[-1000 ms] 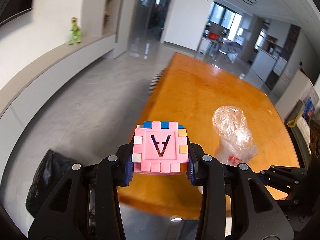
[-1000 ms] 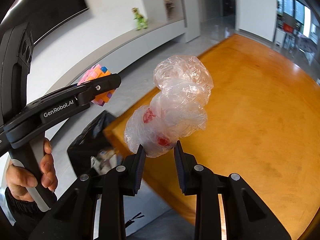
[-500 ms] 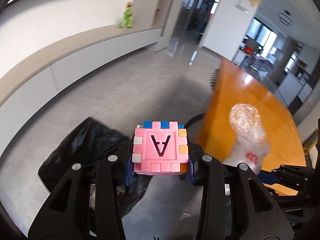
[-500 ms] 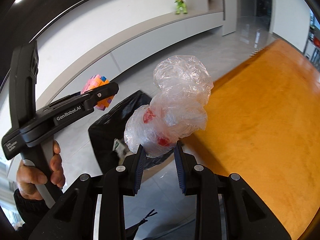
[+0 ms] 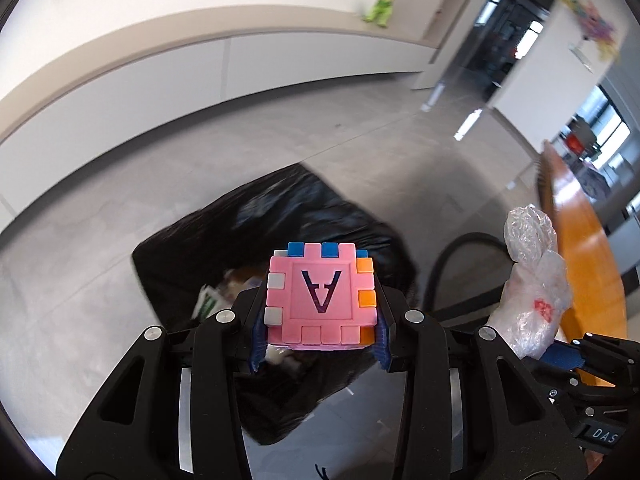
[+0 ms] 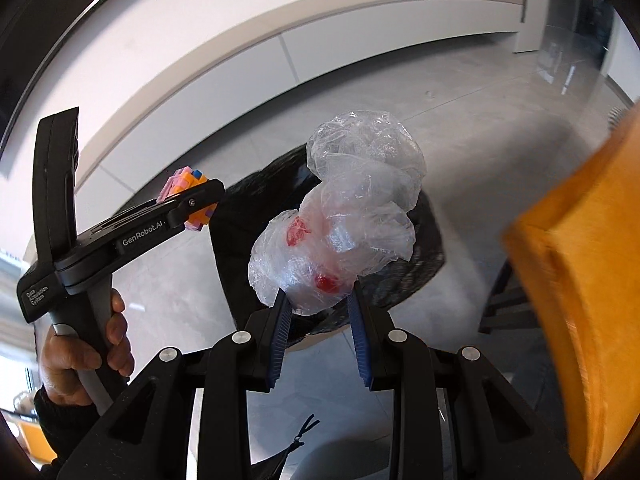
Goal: Collect trash
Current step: 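Carry pink cube with left gripper while right carries plastic bag over trash bag, then open left gripper over trash bag while right opens to drop plastic bag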
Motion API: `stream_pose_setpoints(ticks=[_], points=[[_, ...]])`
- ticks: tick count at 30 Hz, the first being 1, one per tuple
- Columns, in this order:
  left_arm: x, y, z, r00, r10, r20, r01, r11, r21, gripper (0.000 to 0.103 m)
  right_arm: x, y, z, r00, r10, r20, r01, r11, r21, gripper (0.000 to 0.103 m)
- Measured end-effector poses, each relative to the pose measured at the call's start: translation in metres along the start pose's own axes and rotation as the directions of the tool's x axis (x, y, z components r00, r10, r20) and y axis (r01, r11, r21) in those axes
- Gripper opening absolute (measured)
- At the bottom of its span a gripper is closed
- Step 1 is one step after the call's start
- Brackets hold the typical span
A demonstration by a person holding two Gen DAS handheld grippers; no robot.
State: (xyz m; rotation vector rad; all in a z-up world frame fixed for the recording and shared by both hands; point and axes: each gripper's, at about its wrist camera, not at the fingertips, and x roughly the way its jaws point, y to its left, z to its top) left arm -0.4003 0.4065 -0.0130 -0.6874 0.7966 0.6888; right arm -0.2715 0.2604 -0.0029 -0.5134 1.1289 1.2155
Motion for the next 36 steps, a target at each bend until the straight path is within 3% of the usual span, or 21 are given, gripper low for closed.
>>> stream_pose_setpoints(ticks=[7, 18, 20, 21, 22, 23, 24, 25, 31, 36], points=[[0.013, 0.034, -0.011, 0.998, 0.043, -0.042, -0.046, 0.997, -0.066, 0.04, 0.021, 0.02, 0.012, 0.999, 0.011, -0.038, -0.012, 0.999, -0.034, 0.03], [0.036, 0.044, -0.005, 0.99, 0.114, -0.081, -0.121, 0.989, -0.086, 0.04, 0.04, 0.04, 0.034, 0.997, 0.009, -0.075, -0.016, 0.995, -0.101, 0.032], [0.037, 0.047, -0.003, 0.988, 0.132, -0.08, -0.14, 0.986, -0.092, 0.04, 0.048, 0.047, 0.038, 0.995, 0.008, -0.102, -0.023, 0.989, -0.146, 0.04], [0.036, 0.05, -0.002, 0.988, 0.135, -0.081, -0.143, 0.985, -0.099, 0.04, 0.052, 0.046, 0.039, 0.994, -0.011, -0.106, -0.006, 0.988, -0.156, 0.057], [0.037, 0.051, -0.002, 0.987, 0.135, -0.085, -0.144, 0.984, -0.105, 0.042, 0.053, 0.047, 0.039, 0.994, -0.034, -0.106, 0.016, 0.986, -0.163, 0.069], [0.037, 0.055, -0.002, 0.985, 0.139, -0.099, -0.15, 0.982, -0.114, 0.05, 0.053, 0.046, 0.038, 0.994, -0.044, -0.101, 0.027, 0.986, -0.166, 0.069], [0.038, 0.058, -0.001, 0.982, 0.149, -0.116, -0.164, 0.978, -0.131, 0.082, 0.052, 0.045, 0.036, 0.995, -0.045, -0.089, 0.03, 0.986, -0.165, 0.069], [0.037, 0.061, 0.0, 0.98, 0.154, -0.123, -0.172, 0.974, -0.15, 0.097, 0.052, 0.044, 0.035, 0.995, -0.045, -0.086, 0.03, 0.986, -0.163, 0.069], [0.037, 0.08, -0.006, 0.98, 0.116, -0.16, -0.157, 0.95, -0.27, 0.097, 0.043, 0.036, 0.027, 0.997, -0.034, -0.068, 0.025, 0.991, -0.135, 0.069], [0.036, 0.076, -0.008, 0.978, 0.123, -0.169, -0.164, 0.952, -0.258, 0.097, 0.029, 0.031, 0.024, 0.999, -0.02, -0.046, 0.014, 0.992, -0.122, 0.069]])
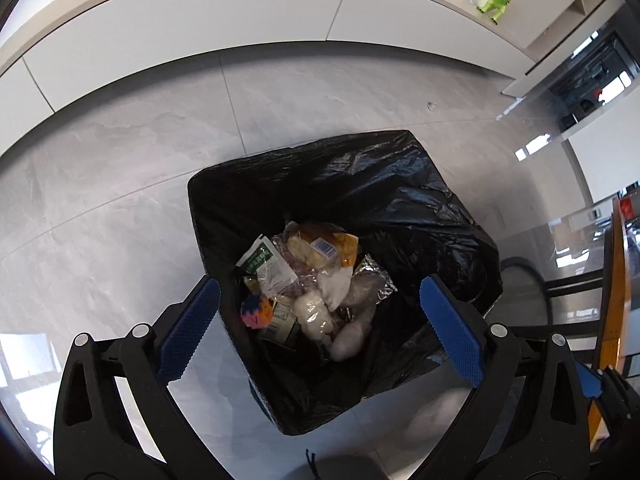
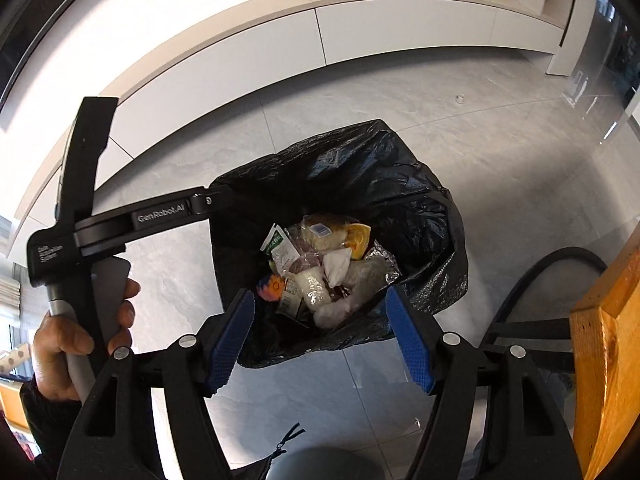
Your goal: Collect trash
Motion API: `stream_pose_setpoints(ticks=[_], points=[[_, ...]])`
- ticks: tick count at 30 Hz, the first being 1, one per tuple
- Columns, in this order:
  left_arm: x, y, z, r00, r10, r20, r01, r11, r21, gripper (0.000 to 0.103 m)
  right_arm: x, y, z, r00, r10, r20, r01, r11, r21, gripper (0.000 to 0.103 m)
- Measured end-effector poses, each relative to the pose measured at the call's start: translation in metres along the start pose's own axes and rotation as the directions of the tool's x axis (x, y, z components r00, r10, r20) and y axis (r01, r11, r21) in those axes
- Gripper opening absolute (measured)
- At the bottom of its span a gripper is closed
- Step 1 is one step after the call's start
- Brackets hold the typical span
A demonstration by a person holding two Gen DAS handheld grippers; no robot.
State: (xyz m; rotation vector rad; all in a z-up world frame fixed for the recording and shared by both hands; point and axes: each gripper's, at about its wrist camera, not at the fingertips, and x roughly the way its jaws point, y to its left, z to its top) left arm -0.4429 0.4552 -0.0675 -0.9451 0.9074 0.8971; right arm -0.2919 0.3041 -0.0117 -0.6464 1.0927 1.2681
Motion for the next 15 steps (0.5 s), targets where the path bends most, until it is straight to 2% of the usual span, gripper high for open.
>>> stream_pose_setpoints(ticks=[8, 15], points=[[-0.009, -0.021, -0.004, 1.0, -0.003, 0.012, 0.002, 0.999, 0.052, 0.097, -0.02, -0.014, -0.008, 0.999, 0.004, 0.046, -0.006, 1.0, 0.026, 0.072], [-0.028, -0.057, -0.006, 0.998, -0.031, 0.054, 0.023, 0.99, 0.136, 0.097, -0.049, -0.034, -0.021, 0.993, -0.009, 0.116, 0.001, 0.998, 0.063, 0.076]])
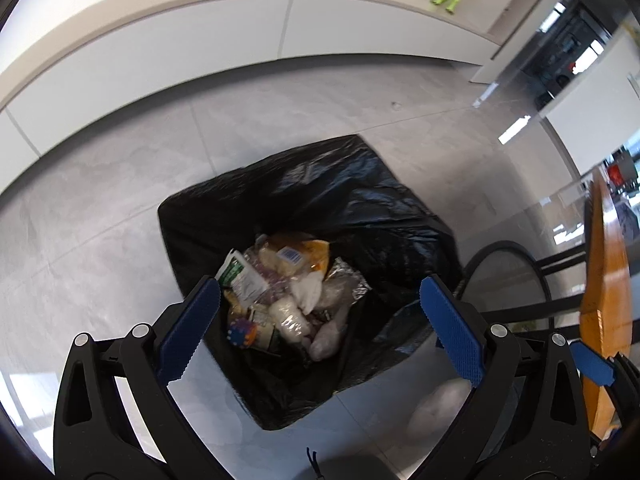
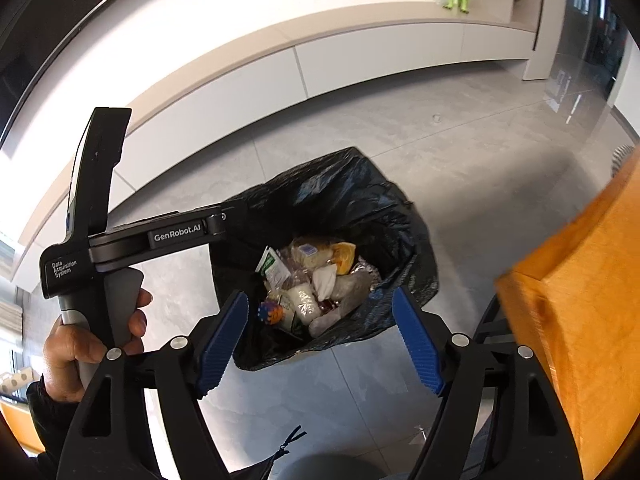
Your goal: Collect trash
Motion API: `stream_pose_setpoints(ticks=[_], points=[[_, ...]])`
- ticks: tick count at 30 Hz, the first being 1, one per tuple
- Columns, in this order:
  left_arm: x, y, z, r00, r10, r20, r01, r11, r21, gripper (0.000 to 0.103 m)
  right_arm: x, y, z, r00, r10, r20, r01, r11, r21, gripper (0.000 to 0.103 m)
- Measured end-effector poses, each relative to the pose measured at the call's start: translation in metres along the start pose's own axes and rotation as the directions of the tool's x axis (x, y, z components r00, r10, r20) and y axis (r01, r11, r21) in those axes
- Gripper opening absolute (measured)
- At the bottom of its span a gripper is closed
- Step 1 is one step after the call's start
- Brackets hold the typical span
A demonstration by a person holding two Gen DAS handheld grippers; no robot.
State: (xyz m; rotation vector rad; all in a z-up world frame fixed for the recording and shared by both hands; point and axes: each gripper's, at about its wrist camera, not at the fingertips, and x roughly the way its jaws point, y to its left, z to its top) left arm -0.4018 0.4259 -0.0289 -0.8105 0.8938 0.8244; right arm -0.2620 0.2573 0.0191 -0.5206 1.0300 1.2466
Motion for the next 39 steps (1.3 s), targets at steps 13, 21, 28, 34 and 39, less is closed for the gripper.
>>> stream_pose_setpoints(ticks=[13, 21, 28, 34, 39], points=[[-0.028, -0.095, -0.002, 0.994, -0.103, 0.042, 0.093, 0.978, 0.189, 0.097, -0.051, -0.071, -0.024, 0.993, -0.064, 0.096, 0.05, 0.988, 0.144, 0.079], [-0.037, -0.169, -0.013, 0.981, -0.194, 0.032, 0.174, 0.934, 0.312, 0.097, -0.079, -0.116, -0.043, 0.984, -0.117, 0.132, 0.083, 0.968, 0.238, 0.079], [-0.04, -0.226, -0.027, 0.97, -0.244, 0.003, 0.221, 0.883, 0.414, 0.097, -0.105, -0.146, -0.061, 0.969, -0.186, 0.165, 0.13, 0.944, 0.302, 0.079], [-0.047, -0.267, -0.038, 0.959, -0.284, -0.017, 0.258, 0.841, 0.475, 0.097, -0.13, -0.179, -0.085, 0.948, -0.262, 0.182, 0.18, 0.909, 0.375, 0.082], [-0.051, -0.309, -0.053, 0.947, -0.318, -0.042, 0.289, 0.791, 0.539, 0.097, -0.15, -0.214, -0.11, 0.929, -0.324, 0.178, 0.217, 0.868, 0.446, 0.082]])
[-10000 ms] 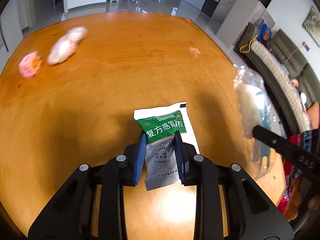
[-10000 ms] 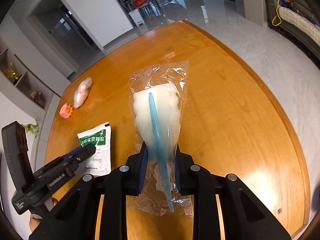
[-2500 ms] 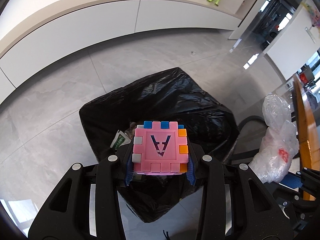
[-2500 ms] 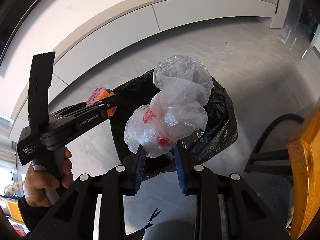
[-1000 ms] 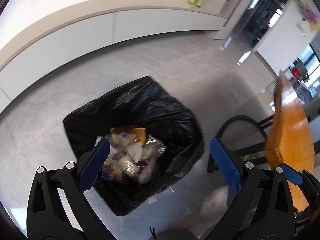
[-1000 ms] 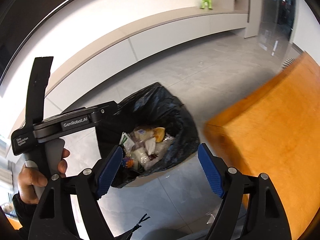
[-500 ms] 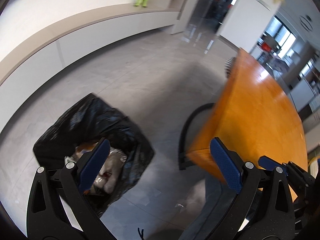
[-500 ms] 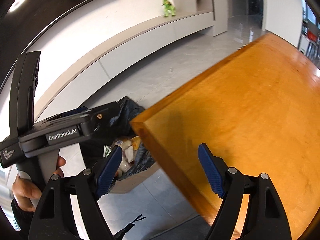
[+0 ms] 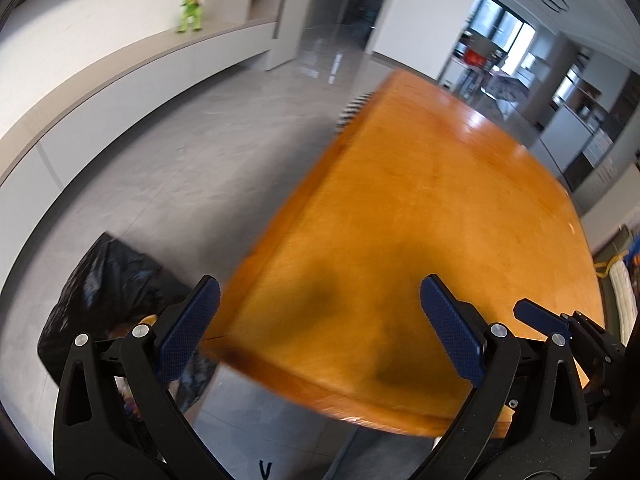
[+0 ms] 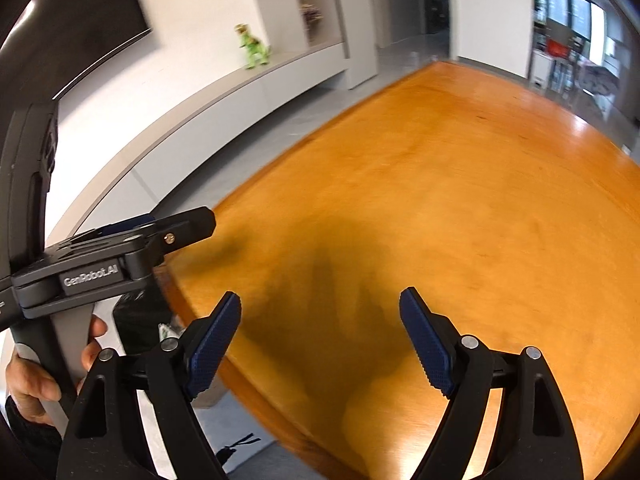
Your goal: Collect trash
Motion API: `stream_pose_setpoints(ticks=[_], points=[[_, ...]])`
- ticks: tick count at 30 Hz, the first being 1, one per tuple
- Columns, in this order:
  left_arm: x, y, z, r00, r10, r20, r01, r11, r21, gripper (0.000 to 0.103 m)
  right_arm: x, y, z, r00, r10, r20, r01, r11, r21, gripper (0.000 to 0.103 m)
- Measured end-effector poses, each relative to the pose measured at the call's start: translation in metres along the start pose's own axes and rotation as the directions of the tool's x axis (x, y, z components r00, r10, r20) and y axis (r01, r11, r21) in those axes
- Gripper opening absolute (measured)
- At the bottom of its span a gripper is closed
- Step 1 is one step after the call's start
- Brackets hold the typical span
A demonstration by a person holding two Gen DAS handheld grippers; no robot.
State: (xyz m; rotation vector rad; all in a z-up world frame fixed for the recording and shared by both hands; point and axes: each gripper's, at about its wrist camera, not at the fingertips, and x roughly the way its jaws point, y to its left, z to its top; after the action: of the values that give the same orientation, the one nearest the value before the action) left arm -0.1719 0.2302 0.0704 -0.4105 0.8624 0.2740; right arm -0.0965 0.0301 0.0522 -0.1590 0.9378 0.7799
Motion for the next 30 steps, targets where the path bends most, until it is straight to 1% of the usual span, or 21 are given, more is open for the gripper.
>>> stream_pose_setpoints(ticks=[5, 11, 16, 20, 26, 30], points=[[0.016, -0.048, 0.005, 0.999, -0.043, -0.023, 0.045, 0.994, 0.096, 0.097, -0.008, -0.036, -0.007, 0.998, -0.059, 0.002, 0.059, 0.997, 0.053, 0.082], [0.037, -0.098, 0.004, 0.994, -0.093, -0.056, 0.102, 0.98, 0.173, 0.097, -0.018, -0.081, -0.016, 0.991, -0.129, 0.015, 0.126, 0.983, 0.135, 0.082], [0.054, -0.131, 0.006, 0.989, -0.12, -0.084, 0.136, 0.967, 0.218, 0.097, -0.026, -0.119, -0.022, 0.983, -0.183, 0.022, 0.175, 0.966, 0.19, 0.082], [0.068, -0.154, 0.005, 0.985, -0.143, -0.1, 0.163, 0.956, 0.243, 0.097, -0.029, -0.152, -0.029, 0.974, -0.225, 0.023, 0.212, 0.945, 0.247, 0.082], [0.095, -0.189, 0.006, 0.98, -0.154, -0.126, 0.184, 0.942, 0.279, 0.097, -0.035, -0.194, -0.042, 0.953, -0.302, 0.018, 0.28, 0.904, 0.323, 0.082], [0.112, -0.209, 0.005, 0.979, -0.15, -0.139, 0.187, 0.928, 0.321, 0.097, -0.039, -0.224, -0.052, 0.94, -0.342, 0.003, 0.315, 0.87, 0.378, 0.082]])
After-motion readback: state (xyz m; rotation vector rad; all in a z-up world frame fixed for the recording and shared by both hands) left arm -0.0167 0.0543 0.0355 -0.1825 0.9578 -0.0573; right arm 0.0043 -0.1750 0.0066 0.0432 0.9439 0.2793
